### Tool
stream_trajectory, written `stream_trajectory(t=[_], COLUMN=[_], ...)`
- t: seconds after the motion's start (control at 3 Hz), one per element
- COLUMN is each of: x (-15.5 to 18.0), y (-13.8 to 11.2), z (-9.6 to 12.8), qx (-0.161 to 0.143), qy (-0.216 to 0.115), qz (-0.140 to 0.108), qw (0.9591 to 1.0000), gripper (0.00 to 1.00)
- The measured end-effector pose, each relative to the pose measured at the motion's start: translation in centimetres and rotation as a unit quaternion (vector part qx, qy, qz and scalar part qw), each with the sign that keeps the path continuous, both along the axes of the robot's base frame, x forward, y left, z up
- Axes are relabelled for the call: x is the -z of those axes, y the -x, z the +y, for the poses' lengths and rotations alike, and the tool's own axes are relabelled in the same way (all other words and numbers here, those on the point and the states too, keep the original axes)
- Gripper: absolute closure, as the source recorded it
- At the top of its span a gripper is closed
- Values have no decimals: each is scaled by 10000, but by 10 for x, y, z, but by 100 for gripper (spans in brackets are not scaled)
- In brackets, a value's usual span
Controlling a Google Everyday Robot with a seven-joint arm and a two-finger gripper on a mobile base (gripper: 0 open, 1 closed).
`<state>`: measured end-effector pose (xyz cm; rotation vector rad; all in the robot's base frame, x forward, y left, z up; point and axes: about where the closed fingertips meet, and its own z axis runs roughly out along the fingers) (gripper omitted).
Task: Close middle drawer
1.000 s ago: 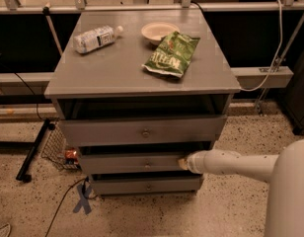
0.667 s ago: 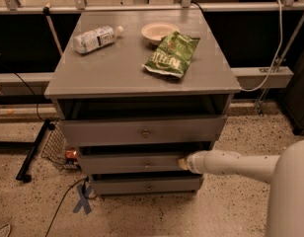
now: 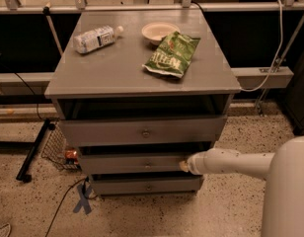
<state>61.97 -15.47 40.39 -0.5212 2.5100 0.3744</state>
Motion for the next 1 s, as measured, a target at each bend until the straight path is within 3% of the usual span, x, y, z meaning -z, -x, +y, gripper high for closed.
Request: stream_trajectory(t=[0.67, 1.0], x=[16, 15], y=[35, 44], z=[-37, -58], qx=[308, 581], qy=[320, 435], qz=[704, 826], qw=[9965, 9939], gripper=[100, 100])
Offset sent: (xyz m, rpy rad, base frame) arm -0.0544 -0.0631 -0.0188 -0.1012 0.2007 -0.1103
